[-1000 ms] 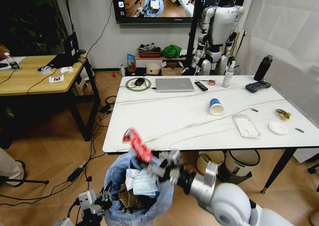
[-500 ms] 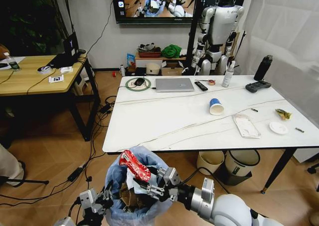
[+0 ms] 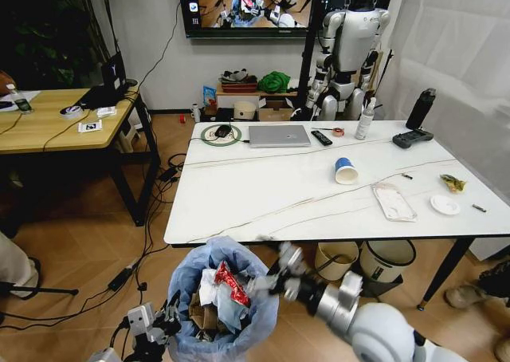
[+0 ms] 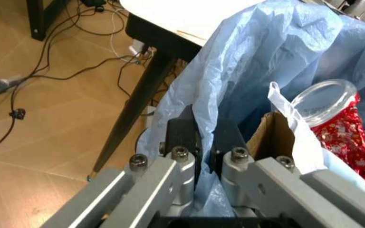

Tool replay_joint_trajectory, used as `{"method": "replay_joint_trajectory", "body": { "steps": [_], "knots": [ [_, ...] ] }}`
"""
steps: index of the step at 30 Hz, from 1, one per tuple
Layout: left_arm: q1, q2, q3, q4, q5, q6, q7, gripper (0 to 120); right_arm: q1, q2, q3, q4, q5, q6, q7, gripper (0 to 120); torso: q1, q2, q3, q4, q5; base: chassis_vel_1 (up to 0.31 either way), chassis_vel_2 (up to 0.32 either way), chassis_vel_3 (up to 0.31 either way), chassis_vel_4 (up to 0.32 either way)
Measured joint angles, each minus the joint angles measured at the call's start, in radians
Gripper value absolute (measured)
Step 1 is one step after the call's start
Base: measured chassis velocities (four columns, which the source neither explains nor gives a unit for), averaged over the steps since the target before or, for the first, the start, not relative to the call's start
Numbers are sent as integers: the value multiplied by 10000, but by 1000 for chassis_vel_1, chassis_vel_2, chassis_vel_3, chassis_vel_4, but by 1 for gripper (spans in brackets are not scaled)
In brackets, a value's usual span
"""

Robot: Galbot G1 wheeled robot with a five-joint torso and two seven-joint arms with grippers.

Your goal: Pick up the trash bin and place the trash from the table into it.

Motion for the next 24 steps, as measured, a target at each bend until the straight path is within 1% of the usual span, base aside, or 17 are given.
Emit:
{"method": "replay_joint_trajectory", "body": {
  "steps": [1, 4, 6, 7, 8, 9, 10, 11, 12, 13, 16, 18, 20, 22, 24],
  "knots": [
    [0, 0, 0, 0, 0, 0, 0, 0, 0, 0, 0, 0, 0, 0, 0, 100, 0, 0, 0, 0, 0, 0, 0, 0, 0],
    [-33, 70, 21, 185, 143, -92, 94, 0, -796, 507, 1297, -481, -535, 641, 184, 100, 0, 0, 0, -2, 3, 0, 0, 0, 0],
    [-46, 87, 18, 316, 187, -143, 135, 0, -1230, 927, 1972, -712, -818, 841, 191, 100, 0, 0, 0, -2, 0, 0, 0, 0, 0],
    [-46, 87, 18, 316, 187, -143, 135, 0, -1230, 927, 1972, -712, -818, 841, 191, 100, 0, 0, 0, -2, 0, 0, 0, 0, 0],
    [-46, 96, 20, 359, 197, -157, 150, 0, -1355, 1111, 2210, -786, -920, 893, 182, 100, 0, 0, 0, -2, 3, 0, 0, 0, 0],
    [-43, 153, 34, 507, 272, -236, 220, 0, -1638, 1720, 2843, -954, -1173, 1038, 151, 100, 0, 0, 0, -1, -2, 0, 0, 0, 0],
    [-41, 189, 36, 575, 307, -266, 246, 0, -1764, 2076, 3087, -1022, -1291, 1097, 141, 100, 0, 0, 0, -1, -1, 0, 0, 0, 0],
    [-40, 241, 41, 657, 329, -300, 271, 0, -1944, 2732, 3505, -1144, -1562, 1197, 139, 100, 0, 0, 0, -3, 5, 0, 0, 0, 0],
    [-39, 279, 42, 694, 331, -312, 283, 0, -2025, 3059, 3735, -1198, -1793, 1257, 150, 100, 0, 0, 0, -2, 4, 0, 0, 0, 0],
    [-39, 279, 42, 694, 331, -312, 283, 0, -2025, 3059, 3735, -1198, -1793, 1257, 150, 100, 0, 0, 0, -2, 4, 0, 0, 0, 0],
    [-79, 389, -11, 800, 352, -401, 345, 0, -2399, 3987, 4565, -1330, -2354, 1451, -51, 100, 0, 0, 0, -1, -1, 0, 0, 0, 0],
    [-110, 368, -46, 860, 354, -451, 364, 0, -2614, 4409, 5004, -1407, -2546, 1661, -427, 100, 0, 0, -1, -1, 1, 0, 0, 0, 0],
    [-69, 395, -48, 972, 336, -535, 436, 0, -2903, 4966, 5593, -1549, -2990, 2136, -1040, 100, 0, 0, -1, -1, 0, 0, 0, 0, 0],
    [-51, 427, -48, 1008, 335, -555, 453, 0, -2983, 5099, 5717, -1578, -3053, 2270, -1236, 100, 0, 0, -1, -2, 1, 0, 0, 0, 0],
    [1, 591, -40, 1168, 350, -633, 500, 0, -3275, 5654, 6126, -1636, -3373, 2695, -1801, 100, -1, 1, -1, -1, -2, 0, 0, 0, 0]
  ]
}}
